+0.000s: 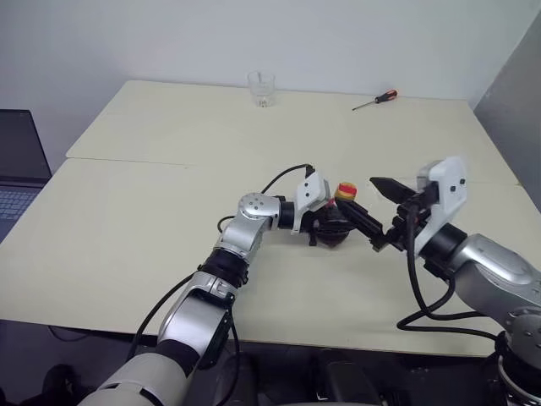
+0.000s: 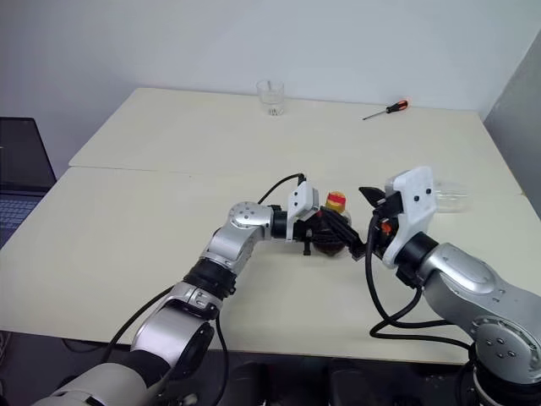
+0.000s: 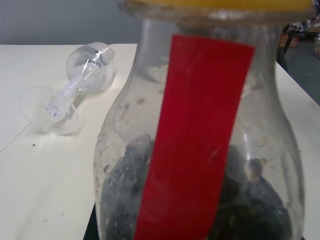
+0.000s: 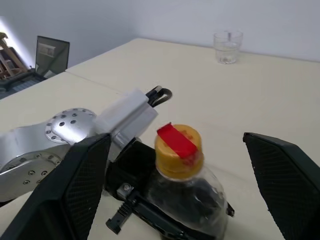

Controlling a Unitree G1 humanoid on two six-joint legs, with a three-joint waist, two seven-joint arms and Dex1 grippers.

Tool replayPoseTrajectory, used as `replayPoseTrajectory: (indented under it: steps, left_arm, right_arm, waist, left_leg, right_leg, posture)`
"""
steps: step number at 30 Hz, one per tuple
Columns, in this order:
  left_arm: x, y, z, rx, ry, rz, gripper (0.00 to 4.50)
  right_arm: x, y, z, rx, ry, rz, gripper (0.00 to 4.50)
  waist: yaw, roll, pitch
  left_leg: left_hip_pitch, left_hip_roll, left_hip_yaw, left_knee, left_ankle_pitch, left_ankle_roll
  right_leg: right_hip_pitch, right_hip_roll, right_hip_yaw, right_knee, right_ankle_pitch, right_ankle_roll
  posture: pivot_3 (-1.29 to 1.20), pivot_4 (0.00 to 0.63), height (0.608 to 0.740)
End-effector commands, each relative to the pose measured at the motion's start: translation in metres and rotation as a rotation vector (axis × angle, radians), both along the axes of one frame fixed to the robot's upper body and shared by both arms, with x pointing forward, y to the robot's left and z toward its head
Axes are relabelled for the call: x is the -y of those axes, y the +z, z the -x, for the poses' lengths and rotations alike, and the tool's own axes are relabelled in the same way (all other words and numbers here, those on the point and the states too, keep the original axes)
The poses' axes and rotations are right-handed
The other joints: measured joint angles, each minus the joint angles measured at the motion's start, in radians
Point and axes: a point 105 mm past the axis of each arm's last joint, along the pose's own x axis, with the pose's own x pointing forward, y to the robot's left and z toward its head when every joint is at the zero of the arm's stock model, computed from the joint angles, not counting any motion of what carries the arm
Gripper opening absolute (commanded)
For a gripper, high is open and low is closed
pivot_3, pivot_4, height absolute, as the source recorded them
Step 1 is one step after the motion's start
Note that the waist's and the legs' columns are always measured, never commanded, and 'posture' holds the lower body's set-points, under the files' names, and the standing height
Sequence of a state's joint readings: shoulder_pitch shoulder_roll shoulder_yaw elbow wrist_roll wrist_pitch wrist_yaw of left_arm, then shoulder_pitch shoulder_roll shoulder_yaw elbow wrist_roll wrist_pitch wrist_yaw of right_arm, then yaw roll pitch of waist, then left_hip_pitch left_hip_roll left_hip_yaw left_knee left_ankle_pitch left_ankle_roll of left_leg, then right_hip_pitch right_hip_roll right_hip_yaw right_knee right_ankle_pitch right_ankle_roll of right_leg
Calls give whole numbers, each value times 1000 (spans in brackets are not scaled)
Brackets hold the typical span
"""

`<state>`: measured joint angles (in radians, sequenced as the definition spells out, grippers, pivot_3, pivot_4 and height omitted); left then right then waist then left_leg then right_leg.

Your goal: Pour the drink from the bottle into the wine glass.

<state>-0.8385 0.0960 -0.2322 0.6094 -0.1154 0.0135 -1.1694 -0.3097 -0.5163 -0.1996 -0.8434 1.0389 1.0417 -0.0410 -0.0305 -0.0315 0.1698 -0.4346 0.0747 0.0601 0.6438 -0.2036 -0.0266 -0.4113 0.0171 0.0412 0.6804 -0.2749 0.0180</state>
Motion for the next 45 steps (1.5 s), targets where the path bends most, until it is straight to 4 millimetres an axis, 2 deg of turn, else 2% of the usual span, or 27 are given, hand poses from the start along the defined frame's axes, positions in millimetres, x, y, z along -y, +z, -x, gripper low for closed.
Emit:
replayPoseTrajectory:
  steps: [1, 13, 28, 37, 45]
  left_arm:
    - [5, 17, 1, 56, -24, 35, 1265]
    - [5, 17, 1, 56, -21, 37, 1265]
    - [4, 17, 2, 57, -20, 34, 1265]
    - [3, 16, 1, 56, -15, 35, 1265]
    - [3, 15, 2, 52, -15, 36, 1265]
  right_arm:
    - [-3, 9, -6, 50, -28, -19, 4500]
    - [-3, 5, -24, 55, -116, -21, 4500]
    - [-6, 2, -33, 41, -141, -44, 4500]
    - [9, -8, -29, 8, -152, -76, 4500]
    - [27, -3, -21, 26, -187, -134, 4500]
  waist:
    - [0, 0, 0]
    - [1, 0, 0]
    - [1, 0, 0]
    - [1, 0, 0]
    - [0, 0, 0]
  left_leg:
    - [0, 0, 0, 0, 0, 0]
    - [0, 0, 0, 0, 0, 0]
    - [0, 0, 0, 0, 0, 0]
    - [0, 0, 0, 0, 0, 0]
    - [0, 0, 0, 0, 0, 0]
  right_leg:
    - [0, 0, 0, 0, 0, 0]
    - [0, 0, 0, 0, 0, 0]
    - [0, 0, 0, 0, 0, 0]
    - [0, 0, 0, 0, 0, 0]
    - [0, 0, 0, 0, 0, 0]
  posture:
    - [0, 150, 740]
    - [0, 150, 740]
    - [0, 150, 740]
    - [0, 150, 740]
    - [0, 150, 740]
